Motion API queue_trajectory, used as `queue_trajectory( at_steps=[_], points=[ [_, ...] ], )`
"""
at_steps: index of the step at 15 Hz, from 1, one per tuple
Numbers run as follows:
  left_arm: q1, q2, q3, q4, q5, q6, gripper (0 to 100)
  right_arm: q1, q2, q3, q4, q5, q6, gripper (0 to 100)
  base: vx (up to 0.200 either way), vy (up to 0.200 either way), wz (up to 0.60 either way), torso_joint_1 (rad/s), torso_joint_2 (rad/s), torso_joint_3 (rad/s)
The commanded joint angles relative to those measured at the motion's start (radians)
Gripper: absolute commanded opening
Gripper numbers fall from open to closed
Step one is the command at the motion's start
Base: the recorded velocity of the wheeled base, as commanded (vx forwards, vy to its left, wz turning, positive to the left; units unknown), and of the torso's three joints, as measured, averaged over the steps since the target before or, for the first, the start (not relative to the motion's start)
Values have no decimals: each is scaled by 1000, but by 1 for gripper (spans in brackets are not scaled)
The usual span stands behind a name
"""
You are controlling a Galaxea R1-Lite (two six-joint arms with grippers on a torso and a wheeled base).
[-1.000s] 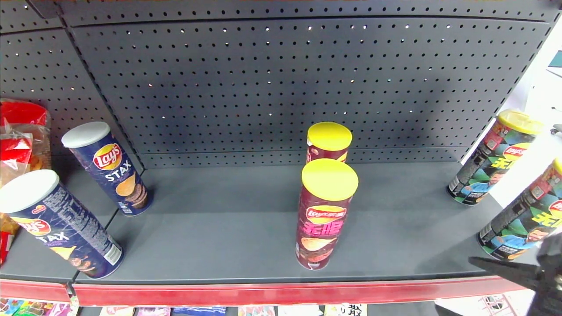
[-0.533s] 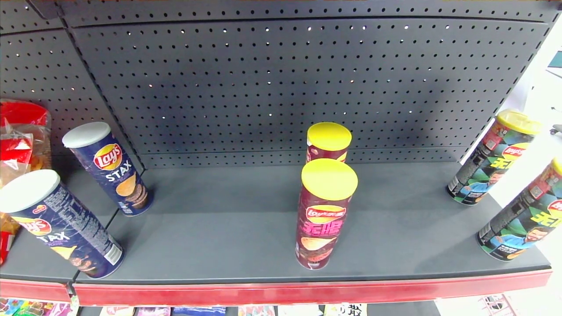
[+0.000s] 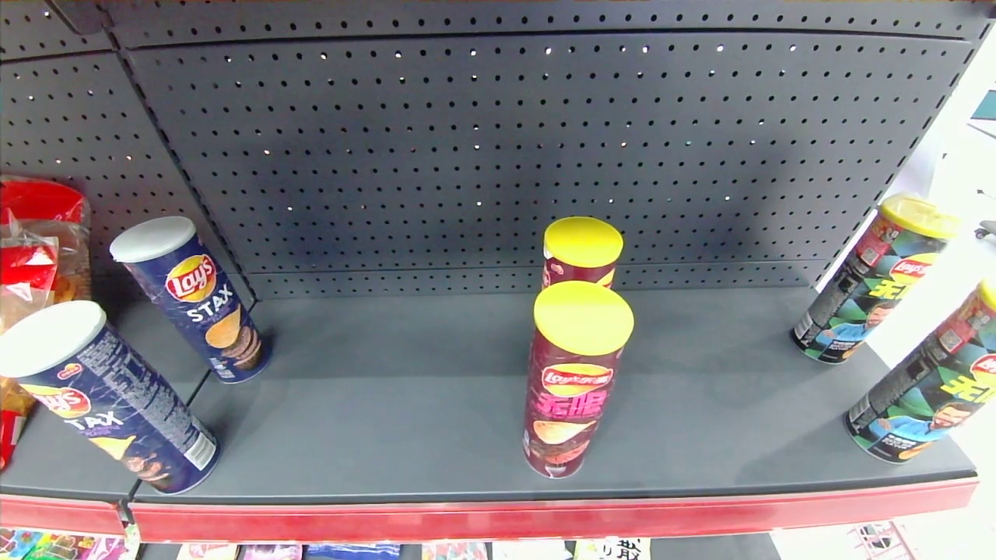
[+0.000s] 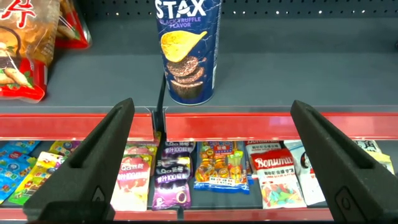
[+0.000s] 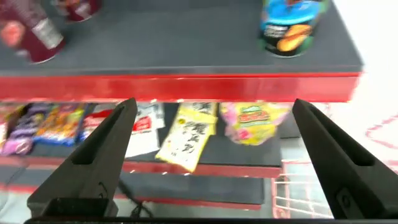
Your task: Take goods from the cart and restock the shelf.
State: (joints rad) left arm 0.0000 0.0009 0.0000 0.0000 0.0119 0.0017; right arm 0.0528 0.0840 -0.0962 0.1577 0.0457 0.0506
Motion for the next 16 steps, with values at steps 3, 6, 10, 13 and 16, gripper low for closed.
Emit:
queue_trajectory(
  at_steps=[3,6,10,13,16],
  points=[
    [0,1,0,0,0,0,100,-54,-83,59,-136,108,-46,100,0,0,0,0,0,0],
    [0,1,0,0,0,0,100,-54,-83,96,-239,108,-147,100,0,0,0,0,0,0],
    [0,1,0,0,0,0,100,-54,-83,96,-158,-33,-41,100,0,0,0,0,0,0],
    [0,1,0,0,0,0,100,-54,-84,96,-159,-32,-43,100,0,0,0,0,0,0],
    [0,1,0,0,0,0,100,-54,-84,96,-158,-33,-41,100,0,0,0,0,0,0]
  ],
)
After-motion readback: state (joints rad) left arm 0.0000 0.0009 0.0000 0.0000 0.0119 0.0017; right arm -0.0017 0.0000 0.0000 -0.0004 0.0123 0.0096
